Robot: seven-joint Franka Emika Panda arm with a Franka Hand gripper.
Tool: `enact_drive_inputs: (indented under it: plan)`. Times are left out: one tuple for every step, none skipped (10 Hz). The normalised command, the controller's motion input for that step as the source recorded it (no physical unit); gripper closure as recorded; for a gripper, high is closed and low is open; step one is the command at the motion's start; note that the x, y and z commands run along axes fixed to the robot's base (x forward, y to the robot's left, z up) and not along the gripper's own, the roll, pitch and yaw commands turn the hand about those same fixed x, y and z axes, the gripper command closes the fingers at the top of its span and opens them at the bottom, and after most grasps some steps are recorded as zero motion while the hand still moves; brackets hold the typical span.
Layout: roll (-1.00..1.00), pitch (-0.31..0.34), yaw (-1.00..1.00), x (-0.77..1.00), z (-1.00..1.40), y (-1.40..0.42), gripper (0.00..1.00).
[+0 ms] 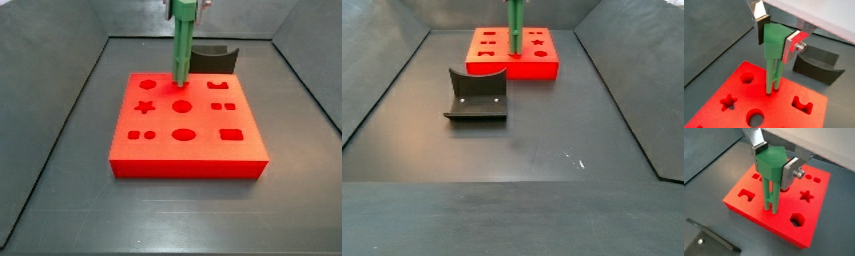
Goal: Insert the 3 prong object.
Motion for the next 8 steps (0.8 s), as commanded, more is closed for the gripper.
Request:
enact_drive_inputs:
  plan:
    - [0.00, -0.003, 0.24, 0.00, -0.01, -0.12, 1.00]
    - [0.00, 0.000, 0.01, 0.05, -0.07, -0.11, 1.00]
    - [0.00, -0.010, -0.05, 0.12, -0.12, -0.07, 1.00]
    - [0.00, -0.009, -0.29, 0.07, -0.20, 0.04, 1.00]
    - [0.00, 0.000, -0.36, 0.08, -0.10, 0.06, 1.00]
    - [0.00, 0.000, -0.43, 0.15, -0.05, 0.08, 1.00]
    - [0.02, 0.003, -0.41, 0.07, -0.07, 0.11, 1.00]
    - [0.00, 0.000, -0.28, 0.00, -0.13, 0.01, 1.00]
